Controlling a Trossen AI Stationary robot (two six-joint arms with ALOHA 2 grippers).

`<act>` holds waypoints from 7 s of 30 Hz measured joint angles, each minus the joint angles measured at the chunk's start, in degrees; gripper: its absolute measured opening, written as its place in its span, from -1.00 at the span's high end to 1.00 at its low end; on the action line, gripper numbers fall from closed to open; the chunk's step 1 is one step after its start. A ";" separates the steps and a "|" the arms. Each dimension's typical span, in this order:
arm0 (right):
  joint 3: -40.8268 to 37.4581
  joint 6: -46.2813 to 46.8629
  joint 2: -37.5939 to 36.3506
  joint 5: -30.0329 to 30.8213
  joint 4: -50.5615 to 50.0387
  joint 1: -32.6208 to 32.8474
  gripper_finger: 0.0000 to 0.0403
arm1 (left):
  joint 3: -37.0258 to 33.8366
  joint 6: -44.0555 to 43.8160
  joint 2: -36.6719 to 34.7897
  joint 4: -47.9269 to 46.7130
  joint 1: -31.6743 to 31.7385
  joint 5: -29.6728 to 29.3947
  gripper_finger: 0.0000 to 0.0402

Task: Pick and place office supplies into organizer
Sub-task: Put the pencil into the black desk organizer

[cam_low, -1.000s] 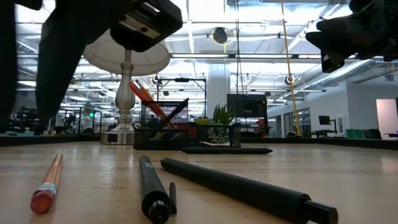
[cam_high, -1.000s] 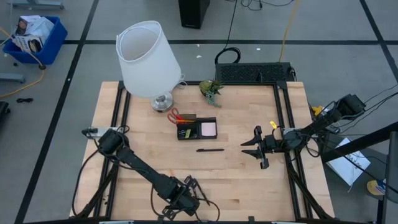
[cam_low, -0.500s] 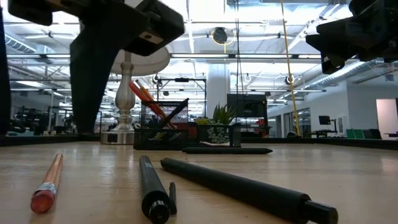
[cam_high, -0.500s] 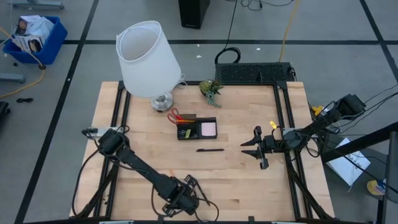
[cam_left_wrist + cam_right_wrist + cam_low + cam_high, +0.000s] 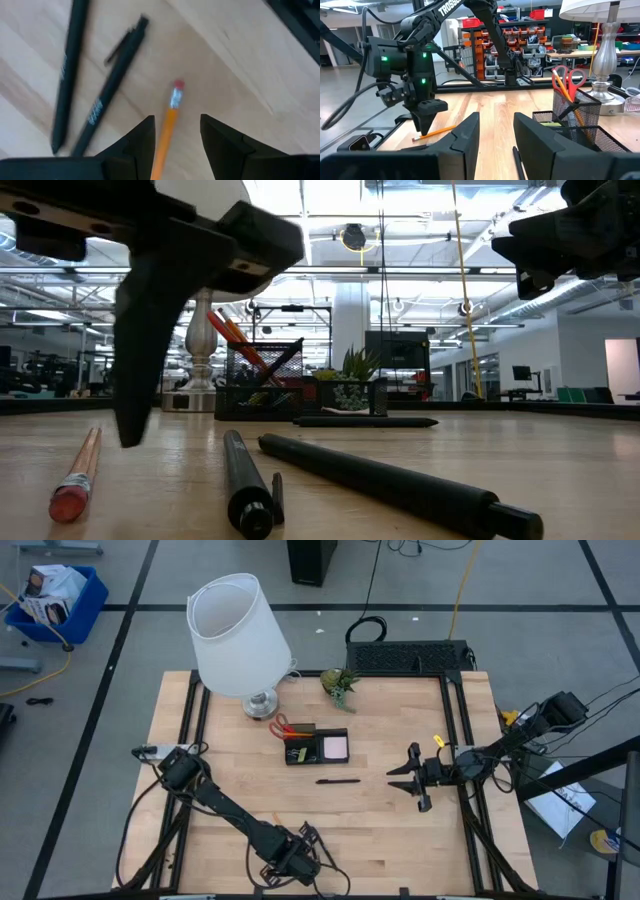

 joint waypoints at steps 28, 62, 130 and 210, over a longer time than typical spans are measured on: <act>0.00 0.00 -0.02 0.00 -0.83 0.00 0.42 | -4.88 0.13 -0.02 7.27 2.97 6.15 0.20; 0.00 0.00 -0.02 0.00 -0.83 0.02 0.42 | -4.97 -0.61 0.17 10.18 1.95 5.82 0.77; 0.00 0.00 -0.02 0.00 -0.80 0.00 0.42 | -4.97 -29.63 -6.28 9.91 -2.20 -41.48 0.83; 0.00 0.02 0.00 0.00 -0.84 0.00 0.42 | -66.71 10.06 -50.25 95.01 47.54 9.84 0.68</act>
